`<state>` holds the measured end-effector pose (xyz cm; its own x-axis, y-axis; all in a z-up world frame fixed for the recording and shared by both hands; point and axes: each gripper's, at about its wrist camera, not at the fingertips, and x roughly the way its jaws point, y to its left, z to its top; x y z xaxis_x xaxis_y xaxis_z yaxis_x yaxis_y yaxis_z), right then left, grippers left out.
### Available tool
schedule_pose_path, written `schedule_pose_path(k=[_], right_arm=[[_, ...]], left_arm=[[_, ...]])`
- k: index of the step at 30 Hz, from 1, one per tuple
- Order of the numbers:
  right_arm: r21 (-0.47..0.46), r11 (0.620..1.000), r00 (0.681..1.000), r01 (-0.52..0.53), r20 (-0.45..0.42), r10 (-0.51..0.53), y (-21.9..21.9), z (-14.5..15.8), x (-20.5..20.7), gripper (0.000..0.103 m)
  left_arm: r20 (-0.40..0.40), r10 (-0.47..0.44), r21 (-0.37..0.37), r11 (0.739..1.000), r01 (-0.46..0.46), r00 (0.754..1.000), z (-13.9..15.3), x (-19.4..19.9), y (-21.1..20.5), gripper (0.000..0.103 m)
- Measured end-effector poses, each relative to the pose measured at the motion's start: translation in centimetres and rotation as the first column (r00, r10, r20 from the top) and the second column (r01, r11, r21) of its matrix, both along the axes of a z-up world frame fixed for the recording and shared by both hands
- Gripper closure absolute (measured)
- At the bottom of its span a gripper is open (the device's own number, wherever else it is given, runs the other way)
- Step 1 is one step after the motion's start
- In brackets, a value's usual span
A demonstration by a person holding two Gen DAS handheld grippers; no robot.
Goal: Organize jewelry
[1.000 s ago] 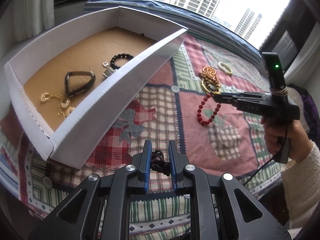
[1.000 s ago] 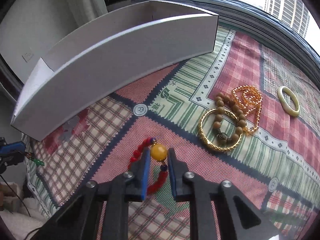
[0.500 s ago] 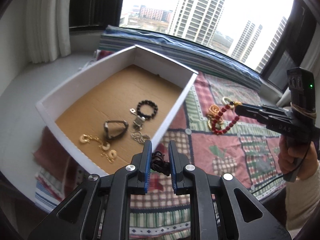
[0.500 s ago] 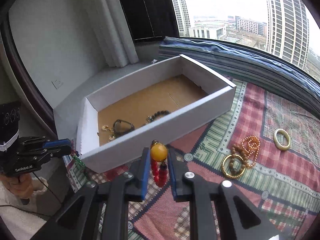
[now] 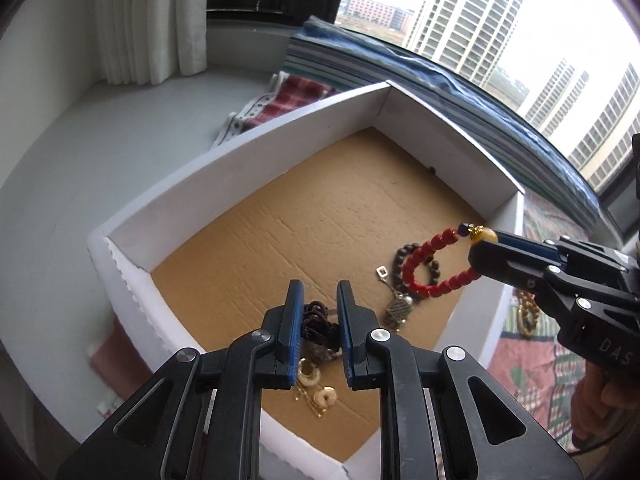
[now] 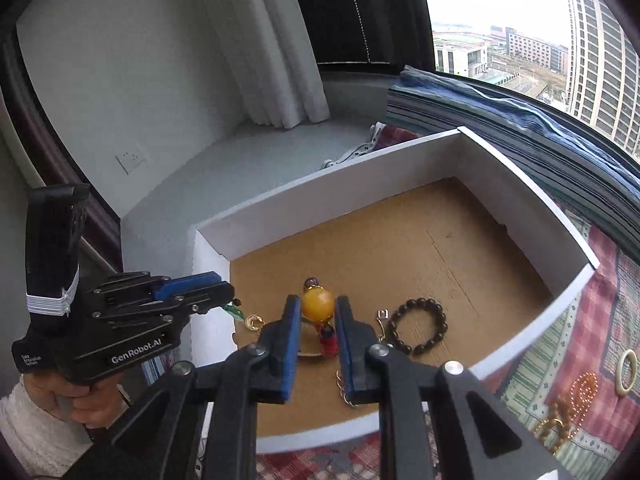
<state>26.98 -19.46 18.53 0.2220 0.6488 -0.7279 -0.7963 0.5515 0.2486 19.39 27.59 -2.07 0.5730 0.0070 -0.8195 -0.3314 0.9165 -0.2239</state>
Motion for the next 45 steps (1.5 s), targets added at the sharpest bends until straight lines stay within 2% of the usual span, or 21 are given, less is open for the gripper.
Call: schedule_pose_path(k=[4,6,8,10,13,15,16,20,25,29,38,41,45], right_arm=[[-0.057,0.998,1.0,0.0,-0.012,0.0,3.9,-2.6,1.9,0.084],[-0.053,0.998,1.0,0.016,-0.015,-0.017,4.4,-3.2,2.6,0.083],[-0.022,0.998,0.998,0.056,-0.017,-0.057,3.7,-3.1,3.0,0.056],[0.004,0.996,0.996,0.09,0.001,-0.09,2.4,-2.7,3.1,0.055],[0.026,0.993,0.993,0.112,0.03,-0.113,0.1,-2.1,2.7,0.055],[0.029,0.991,0.989,0.134,0.059,-0.135,-1.9,-1.8,1.9,0.048],[0.026,0.989,0.987,0.145,0.071,-0.147,-2.9,-1.7,1.3,0.038],[0.027,0.982,0.978,0.186,0.091,-0.187,-7.9,-2.0,-1.5,0.029],[0.01,0.96,0.952,0.281,0.12,-0.28,-15.0,-3.0,-5.4,0.028],[-0.027,0.933,0.919,0.36,0.184,-0.349,-19.5,-4.1,-8.6,0.028],[-0.035,0.879,0.862,0.475,0.217,-0.458,-26.6,-5.8,-13.0,0.028],[-0.026,0.857,0.839,0.515,0.223,-0.497,-28.5,-6.4,-14.4,0.028],[-0.024,0.821,0.804,0.571,0.221,-0.552,-31.7,-7.8,-16.2,0.028]], left_arm=[[-0.014,0.038,0.018,0.999,-0.038,0.999,-1.5,1.6,1.1,0.086],[-0.025,0.061,0.058,0.997,-0.06,0.998,-2.0,1.8,1.3,0.077],[-0.017,0.07,0.08,0.994,-0.068,0.997,-2.1,1.3,1.3,0.039],[0.006,0.075,0.097,0.992,-0.075,0.997,-1.8,0.3,1.1,0.029],[0.017,0.054,0.114,0.992,-0.055,0.998,-1.3,-1.1,0.0,0.028],[0.031,0.044,0.12,0.992,-0.047,0.999,-0.6,-2.3,-1.1,0.025],[0.039,0.039,0.126,0.991,-0.044,0.998,-0.2,-3.0,-1.9,0.022],[0.078,-0.004,0.152,0.988,-0.008,0.997,1.1,-5.6,-6.1,0.017],[0.112,-0.063,0.196,0.98,0.04,0.992,1.8,-8.6,-11.8,0.011],[0.116,-0.096,0.207,0.976,0.07,0.989,1.5,-10.2,-15.2,0.011],[0.106,-0.162,0.254,0.958,0.131,0.981,1.3,-10.5,-20.1,0.011],[0.095,-0.179,0.241,0.959,0.152,0.979,0.4,-10.6,-20.9,0.01],[0.053,-0.211,0.22,0.956,0.195,0.976,-2.3,-10.8,-22.4,0.01]])
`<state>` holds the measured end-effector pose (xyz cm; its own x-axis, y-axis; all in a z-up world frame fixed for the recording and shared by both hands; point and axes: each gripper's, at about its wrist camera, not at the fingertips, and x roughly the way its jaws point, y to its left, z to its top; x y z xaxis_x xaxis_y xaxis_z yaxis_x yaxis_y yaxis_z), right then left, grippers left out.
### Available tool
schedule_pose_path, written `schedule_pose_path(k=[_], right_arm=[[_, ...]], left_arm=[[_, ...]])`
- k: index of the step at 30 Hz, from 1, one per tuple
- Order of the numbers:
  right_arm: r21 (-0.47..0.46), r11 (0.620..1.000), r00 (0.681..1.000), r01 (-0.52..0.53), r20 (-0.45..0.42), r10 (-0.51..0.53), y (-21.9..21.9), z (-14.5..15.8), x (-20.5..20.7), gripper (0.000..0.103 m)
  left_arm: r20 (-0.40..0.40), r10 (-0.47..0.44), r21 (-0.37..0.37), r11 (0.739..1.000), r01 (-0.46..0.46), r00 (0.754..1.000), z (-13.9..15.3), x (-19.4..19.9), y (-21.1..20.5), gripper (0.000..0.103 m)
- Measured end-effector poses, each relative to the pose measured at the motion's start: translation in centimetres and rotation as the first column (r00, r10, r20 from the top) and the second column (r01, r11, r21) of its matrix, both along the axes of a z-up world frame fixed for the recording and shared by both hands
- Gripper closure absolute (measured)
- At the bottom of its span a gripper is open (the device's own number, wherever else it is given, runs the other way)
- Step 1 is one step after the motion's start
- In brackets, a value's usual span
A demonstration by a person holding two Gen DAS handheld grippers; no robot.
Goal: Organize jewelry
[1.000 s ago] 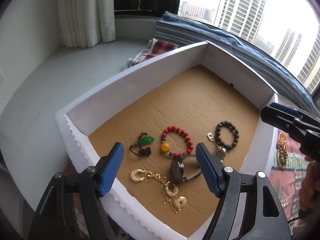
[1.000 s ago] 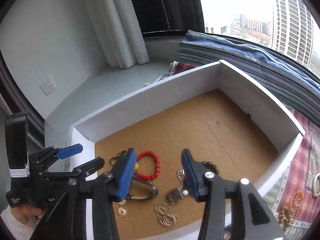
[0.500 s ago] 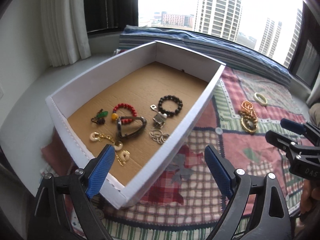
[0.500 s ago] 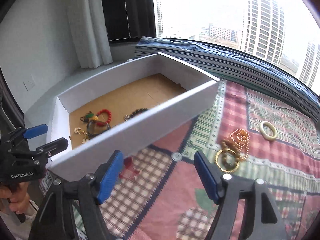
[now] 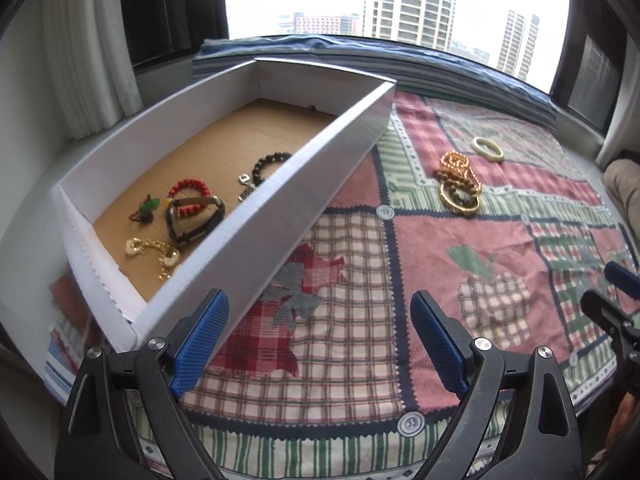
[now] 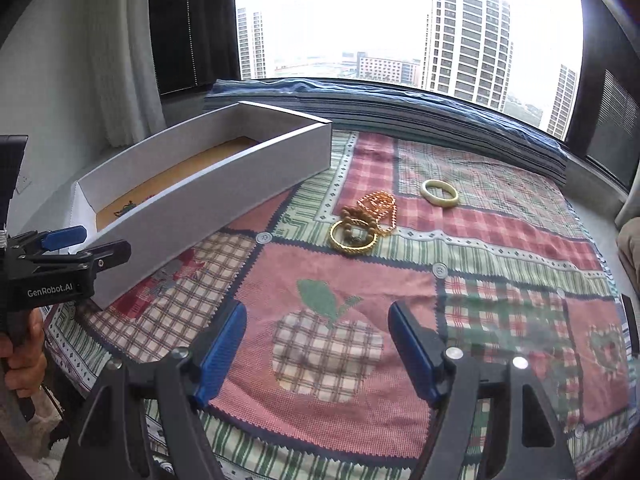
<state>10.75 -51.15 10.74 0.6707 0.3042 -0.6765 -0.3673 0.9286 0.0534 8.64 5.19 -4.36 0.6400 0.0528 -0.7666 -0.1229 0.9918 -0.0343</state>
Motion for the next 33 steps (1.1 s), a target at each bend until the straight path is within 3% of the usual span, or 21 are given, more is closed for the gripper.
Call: schedule_pose_path(k=[6,10,19,33], right_arm=[[-0.017,0.991,0.991,0.13,-0.015,-0.131,-4.8,-2.6,-1.2,0.028],[-0.029,0.981,0.98,0.19,-0.057,-0.191,-6.7,-4.7,-0.5,0.028],[0.006,0.985,0.98,0.174,-0.103,-0.172,-6.6,-6.3,-0.7,0.028],[0.016,0.985,0.976,0.17,-0.144,-0.166,-7.0,-7.5,-0.8,0.028]], left_arm=[[-0.061,-0.04,-0.015,0.999,0.04,0.997,-3.6,0.8,-2.3,0.01],[-0.05,-0.084,-0.008,0.996,0.083,0.995,-4.4,1.5,-4.2,0.01],[-0.052,-0.124,-0.009,0.992,0.123,0.991,-6.3,3.0,-6.1,0.01],[-0.085,-0.095,0.007,0.995,0.096,0.992,-8.7,4.3,-6.0,0.01]])
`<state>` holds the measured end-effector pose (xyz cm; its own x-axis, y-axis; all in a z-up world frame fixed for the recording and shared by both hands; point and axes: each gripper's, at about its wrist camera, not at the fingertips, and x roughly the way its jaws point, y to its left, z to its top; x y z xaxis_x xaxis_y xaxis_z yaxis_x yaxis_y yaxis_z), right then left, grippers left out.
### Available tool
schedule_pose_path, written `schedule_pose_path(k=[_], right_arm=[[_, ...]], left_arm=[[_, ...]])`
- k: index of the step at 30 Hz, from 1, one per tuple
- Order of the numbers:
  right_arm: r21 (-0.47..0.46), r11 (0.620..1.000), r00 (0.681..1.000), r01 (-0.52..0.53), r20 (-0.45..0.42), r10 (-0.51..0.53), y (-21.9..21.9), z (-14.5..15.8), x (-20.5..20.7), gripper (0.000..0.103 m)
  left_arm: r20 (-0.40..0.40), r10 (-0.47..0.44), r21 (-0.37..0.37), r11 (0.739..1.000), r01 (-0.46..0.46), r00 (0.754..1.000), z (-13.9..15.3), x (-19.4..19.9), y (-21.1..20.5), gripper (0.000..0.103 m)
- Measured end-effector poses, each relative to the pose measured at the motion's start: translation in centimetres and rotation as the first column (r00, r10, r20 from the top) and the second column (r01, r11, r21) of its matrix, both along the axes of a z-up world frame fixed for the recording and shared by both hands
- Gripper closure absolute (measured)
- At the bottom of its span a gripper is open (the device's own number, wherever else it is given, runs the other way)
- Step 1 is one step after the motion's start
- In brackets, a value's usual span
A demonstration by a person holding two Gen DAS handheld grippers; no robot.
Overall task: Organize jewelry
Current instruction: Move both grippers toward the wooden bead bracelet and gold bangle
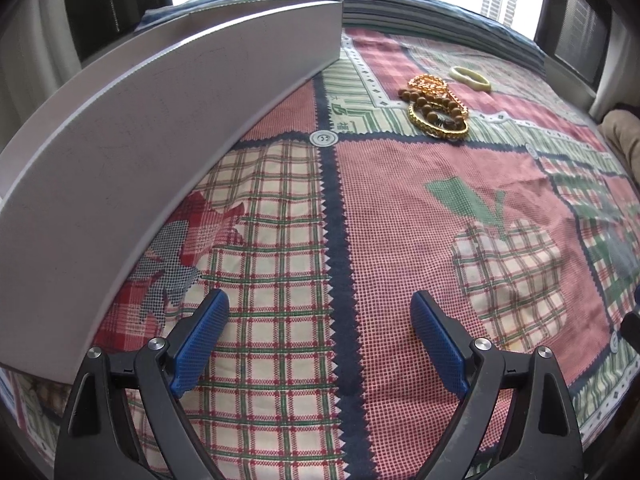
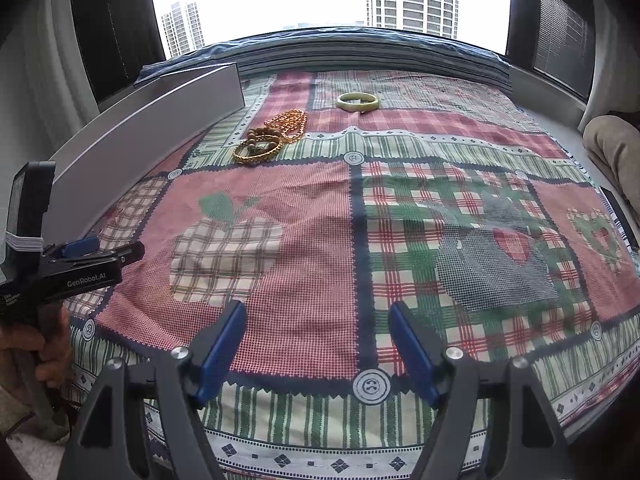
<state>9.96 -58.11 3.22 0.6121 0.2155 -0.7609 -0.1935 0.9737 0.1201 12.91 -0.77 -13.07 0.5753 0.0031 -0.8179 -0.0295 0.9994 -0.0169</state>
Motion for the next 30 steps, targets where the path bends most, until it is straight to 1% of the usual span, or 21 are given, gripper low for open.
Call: schedule_pose_path(k=[4,10,20,24,27,30], right_arm=[[0.002,1.0,1.0,-0.005,-0.003,0.005,0.2,0.0,0.0,0.028],[0.006,1.0,1.0,-0.012,-0.01,0.012,0.5,-0.2,0.0,0.028],[0.016,1.0,1.0,-0.018,-0.021,0.018,0.7,-0.6,-0.2,0.028],[0.019,1.0,1.0,-0.015,-0.018,0.015,0.5,-0.5,-0.2,0.028],[0.02,1.0,1.0,-0.011,-0.019,0.012,0.3,-0.6,-0.2,0.028],[0.024,1.0,1.0,-0.007,-0.027,0.008,0.1,-0.8,-0.1,0.028]], left_arm=[[0.009,-0.003,0.002,1.0,0.003,1.0,-0.2,-0.1,-0.1,0.01],[0.018,0.001,0.002,1.0,-0.001,1.0,-0.4,-0.2,0.1,0.006],[0.019,0.004,0.0,1.0,-0.004,1.0,-0.4,-0.3,0.2,0.005],[0.01,0.012,-0.032,0.999,-0.011,1.0,0.2,-0.5,0.6,0.005],[0.015,0.015,-0.061,0.998,-0.014,1.0,1.1,-0.7,0.8,0.005],[0.021,0.008,-0.074,0.997,-0.006,1.0,2.1,-0.7,0.7,0.005]])
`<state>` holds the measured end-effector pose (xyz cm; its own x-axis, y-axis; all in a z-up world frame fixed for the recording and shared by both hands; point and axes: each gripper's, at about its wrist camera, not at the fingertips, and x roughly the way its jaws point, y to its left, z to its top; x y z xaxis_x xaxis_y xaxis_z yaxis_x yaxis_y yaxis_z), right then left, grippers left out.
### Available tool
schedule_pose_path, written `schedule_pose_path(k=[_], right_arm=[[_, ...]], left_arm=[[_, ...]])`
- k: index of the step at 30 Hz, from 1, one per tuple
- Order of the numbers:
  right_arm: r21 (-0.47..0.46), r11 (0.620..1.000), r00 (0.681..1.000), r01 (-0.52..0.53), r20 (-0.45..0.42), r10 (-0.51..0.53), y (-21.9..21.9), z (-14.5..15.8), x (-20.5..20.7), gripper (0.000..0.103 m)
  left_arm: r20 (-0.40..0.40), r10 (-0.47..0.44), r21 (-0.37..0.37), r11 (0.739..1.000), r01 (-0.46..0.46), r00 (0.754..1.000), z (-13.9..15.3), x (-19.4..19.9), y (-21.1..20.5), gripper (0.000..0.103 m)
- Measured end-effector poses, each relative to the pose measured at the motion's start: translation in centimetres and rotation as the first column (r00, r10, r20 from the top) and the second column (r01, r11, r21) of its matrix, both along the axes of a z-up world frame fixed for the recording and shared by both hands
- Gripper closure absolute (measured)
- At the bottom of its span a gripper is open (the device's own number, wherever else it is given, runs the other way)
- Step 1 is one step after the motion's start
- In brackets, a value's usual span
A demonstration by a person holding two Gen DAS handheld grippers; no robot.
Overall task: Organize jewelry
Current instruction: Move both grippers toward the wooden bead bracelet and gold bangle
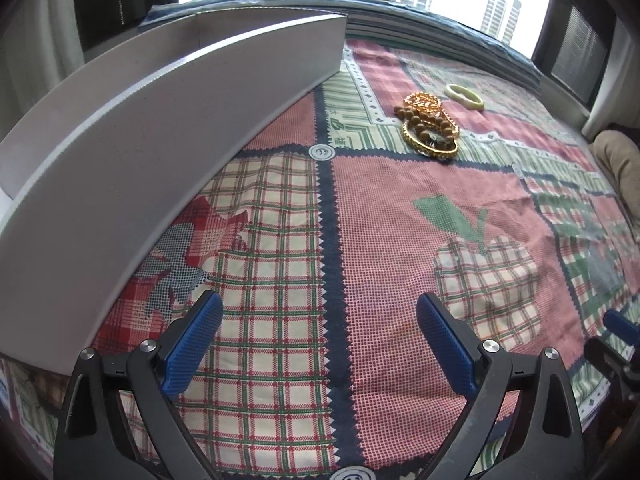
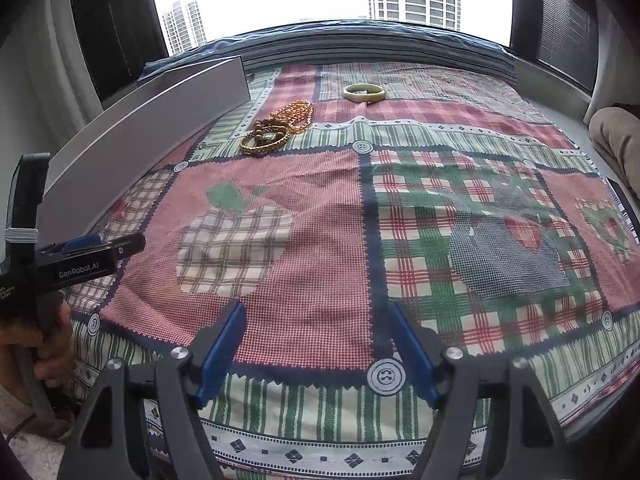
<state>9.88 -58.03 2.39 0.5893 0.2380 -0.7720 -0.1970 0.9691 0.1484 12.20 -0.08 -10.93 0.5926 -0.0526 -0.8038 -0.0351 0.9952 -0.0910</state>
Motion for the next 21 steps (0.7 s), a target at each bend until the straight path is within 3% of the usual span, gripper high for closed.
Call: schedule_pose_path(k=[21], right_arm=[[0.036,0.999,0.999,0.038,-0.008,-0.038,-2.4,-0.6,0.2,0.028]], left_arm=[[-0.018,-0.177,-0.021,0.984,0.176,0.984,5.7,3.0,-4.3,0.005]])
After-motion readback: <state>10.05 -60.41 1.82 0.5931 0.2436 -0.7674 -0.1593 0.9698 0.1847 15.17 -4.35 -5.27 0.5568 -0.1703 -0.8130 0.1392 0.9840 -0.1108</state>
